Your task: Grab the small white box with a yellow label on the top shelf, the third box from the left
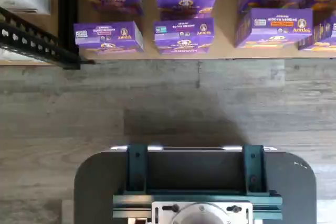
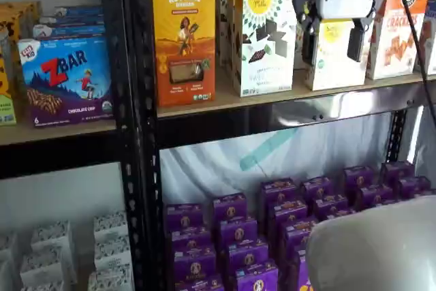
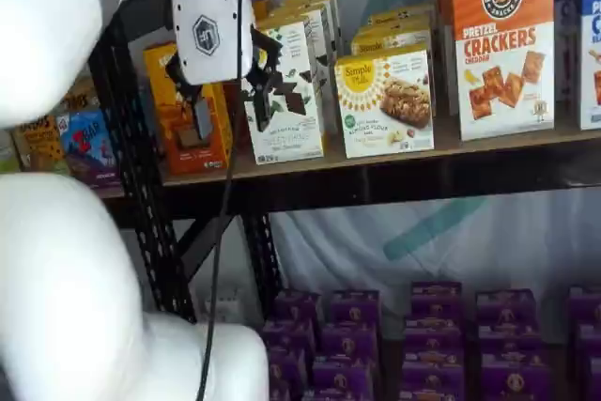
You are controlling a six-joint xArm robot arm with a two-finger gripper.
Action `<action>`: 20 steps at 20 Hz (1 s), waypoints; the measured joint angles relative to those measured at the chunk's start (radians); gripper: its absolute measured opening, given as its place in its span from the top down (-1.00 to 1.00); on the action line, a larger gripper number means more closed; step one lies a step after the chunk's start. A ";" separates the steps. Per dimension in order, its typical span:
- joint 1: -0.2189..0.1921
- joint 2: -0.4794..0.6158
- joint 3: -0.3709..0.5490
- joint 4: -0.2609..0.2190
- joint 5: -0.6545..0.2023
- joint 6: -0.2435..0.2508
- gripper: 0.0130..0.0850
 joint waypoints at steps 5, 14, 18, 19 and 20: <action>-0.041 0.009 -0.006 0.050 0.014 -0.019 -1.00; -0.005 0.004 0.022 -0.017 -0.069 -0.012 -1.00; -0.072 0.034 0.017 -0.044 -0.131 -0.085 -1.00; -0.090 0.043 0.015 -0.049 -0.147 -0.104 -1.00; -0.108 0.052 0.012 -0.055 -0.163 -0.123 -1.00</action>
